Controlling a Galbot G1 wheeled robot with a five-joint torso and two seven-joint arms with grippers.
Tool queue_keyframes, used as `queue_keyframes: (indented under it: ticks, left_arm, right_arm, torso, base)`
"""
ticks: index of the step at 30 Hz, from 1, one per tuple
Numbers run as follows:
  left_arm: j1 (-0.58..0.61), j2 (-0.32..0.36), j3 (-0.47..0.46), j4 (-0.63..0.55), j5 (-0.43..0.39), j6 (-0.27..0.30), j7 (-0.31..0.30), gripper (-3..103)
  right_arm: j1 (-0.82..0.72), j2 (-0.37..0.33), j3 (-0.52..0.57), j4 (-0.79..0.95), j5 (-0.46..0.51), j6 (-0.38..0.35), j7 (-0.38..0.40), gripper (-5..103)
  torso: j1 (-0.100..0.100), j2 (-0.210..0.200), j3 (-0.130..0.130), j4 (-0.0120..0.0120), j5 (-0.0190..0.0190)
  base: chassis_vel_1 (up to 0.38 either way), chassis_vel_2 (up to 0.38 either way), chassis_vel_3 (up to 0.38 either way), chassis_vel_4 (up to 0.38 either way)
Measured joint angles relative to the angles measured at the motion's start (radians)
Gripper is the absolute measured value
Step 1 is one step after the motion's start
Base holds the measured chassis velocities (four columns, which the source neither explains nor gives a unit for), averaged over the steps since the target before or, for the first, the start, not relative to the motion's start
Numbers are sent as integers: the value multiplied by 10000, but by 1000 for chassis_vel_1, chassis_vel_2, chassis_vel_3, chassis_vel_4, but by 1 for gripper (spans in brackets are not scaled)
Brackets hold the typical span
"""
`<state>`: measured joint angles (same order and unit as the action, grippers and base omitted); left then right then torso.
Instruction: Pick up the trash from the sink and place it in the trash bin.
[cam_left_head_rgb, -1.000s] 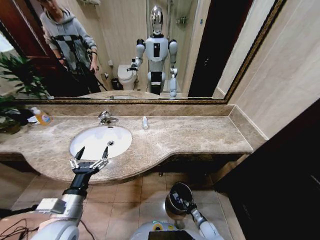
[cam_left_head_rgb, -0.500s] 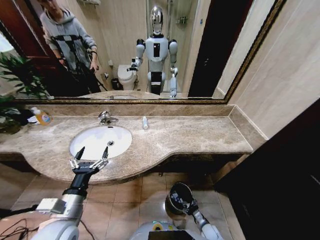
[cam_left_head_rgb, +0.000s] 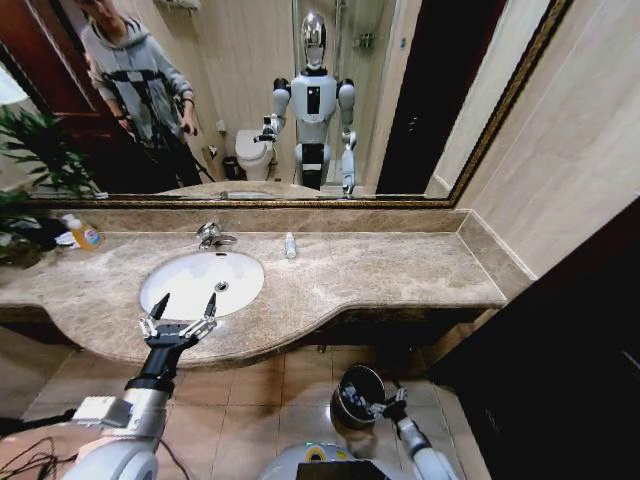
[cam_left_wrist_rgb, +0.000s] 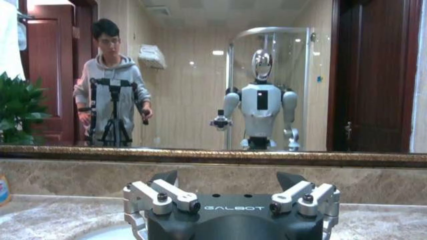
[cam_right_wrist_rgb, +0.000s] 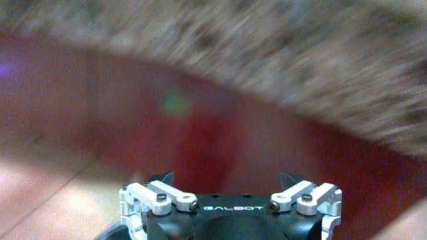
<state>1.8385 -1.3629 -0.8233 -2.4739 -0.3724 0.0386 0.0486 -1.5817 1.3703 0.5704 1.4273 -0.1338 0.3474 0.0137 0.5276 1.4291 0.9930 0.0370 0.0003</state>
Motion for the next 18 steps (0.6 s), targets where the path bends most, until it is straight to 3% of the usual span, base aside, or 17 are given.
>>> queue_keyframes:
  ticks: [3, 7, 10, 12, 18]
  left_arm:
    - [0, 0, 1, 0, -1, 0, 3, 100]
    - [0, 0, 1, 0, -1, 0, 2, 100]
    - [0, 0, 1, 0, -1, 0, 2, 100]
    - [0, 0, 1, 0, 0, 0, 2, 100]
    - [0, 0, 1, -1, 0, 0, 3, 100]
  right_arm:
    - [-845, 67, 517, 1142, 373, 77, 186, 100]
    - [-2360, 409, 1637, 2910, 269, 999, 390, 100]
    - [-2729, 515, 1845, 3860, 495, 1029, 505, 100]
    - [-2808, 577, 1935, 4424, 705, 932, 501, 100]
    - [-1790, 460, 1871, 6031, 1661, -441, -418, 100]
  torso:
    - [0, 0, 0, -1, -8]
    - [-3, 1, 0, -5, -3]
    - [-3, 1, 0, -5, -3]
    - [-2, 1, 0, -4, -3]
    - [-2, 0, 0, -3, -1]
  base:
    - [0, 0, 0, 0]
    - [0, 0, 0, 0]
    - [0, 0, 0, 0]
    - [0, 0, 0, 0]
    - [0, 0, 0, 0]
